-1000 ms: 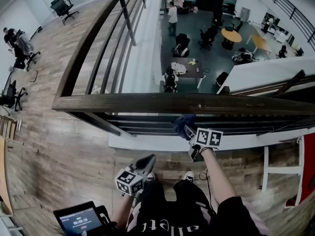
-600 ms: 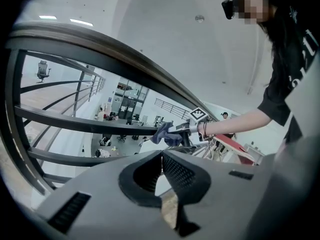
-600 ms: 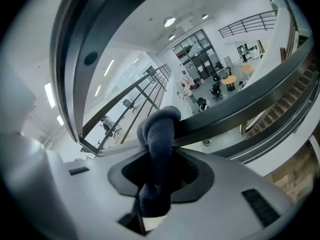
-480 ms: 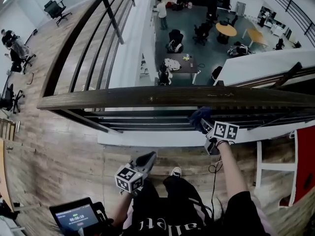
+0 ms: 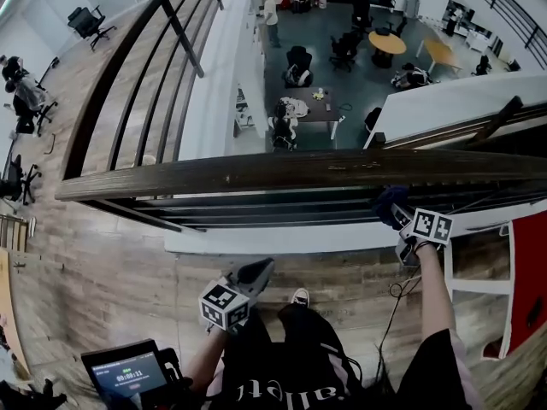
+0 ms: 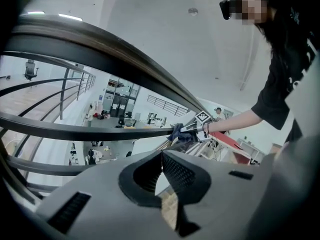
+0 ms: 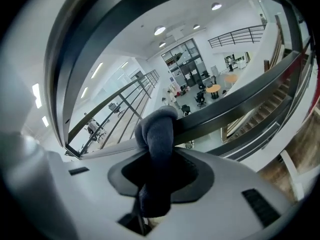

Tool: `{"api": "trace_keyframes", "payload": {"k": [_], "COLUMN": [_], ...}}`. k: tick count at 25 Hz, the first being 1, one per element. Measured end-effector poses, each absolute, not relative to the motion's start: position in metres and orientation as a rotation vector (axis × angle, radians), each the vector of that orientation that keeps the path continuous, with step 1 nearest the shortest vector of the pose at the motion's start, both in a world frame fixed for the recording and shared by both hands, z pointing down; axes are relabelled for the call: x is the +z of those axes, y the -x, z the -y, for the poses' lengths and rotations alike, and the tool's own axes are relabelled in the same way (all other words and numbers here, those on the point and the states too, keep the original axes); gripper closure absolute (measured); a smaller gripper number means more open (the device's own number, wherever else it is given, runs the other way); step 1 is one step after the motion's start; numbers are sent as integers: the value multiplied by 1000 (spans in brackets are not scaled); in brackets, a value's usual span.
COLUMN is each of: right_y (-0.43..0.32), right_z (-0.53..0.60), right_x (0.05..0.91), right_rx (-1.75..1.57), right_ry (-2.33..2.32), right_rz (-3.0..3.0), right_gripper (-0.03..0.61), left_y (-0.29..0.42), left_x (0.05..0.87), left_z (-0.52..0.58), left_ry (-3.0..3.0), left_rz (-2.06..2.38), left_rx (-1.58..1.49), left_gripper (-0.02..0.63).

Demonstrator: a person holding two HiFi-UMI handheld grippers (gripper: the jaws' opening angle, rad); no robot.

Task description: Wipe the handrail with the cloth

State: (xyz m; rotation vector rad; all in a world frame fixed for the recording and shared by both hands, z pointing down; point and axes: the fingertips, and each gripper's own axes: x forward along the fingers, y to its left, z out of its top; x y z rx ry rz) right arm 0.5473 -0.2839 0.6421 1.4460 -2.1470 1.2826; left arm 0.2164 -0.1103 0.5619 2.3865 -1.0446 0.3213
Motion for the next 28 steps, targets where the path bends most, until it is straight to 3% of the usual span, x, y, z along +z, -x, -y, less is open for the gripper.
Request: {"api": "trace_keyframes", "payload": {"k": [15,21,28], "right_y": [-676,-631,-502], "right_z": [296,273,208], "right_x": [654,647,637], "right_rx": [1243,1253,1299], "right_ry": [-1723,-1772,-1649], "right_rz": [1901,2031,2162], "right_gripper": [474,474,474], "left_y": [-200,-179,-111], "left_x": [585,591,582], "left_z": [96,86,63], "left_ry": [-2333,-2312,-2288], "left_rz": [1066,1117,1158], "left_rx": [383,367,304], "left_gripper": [609,609,609]}}
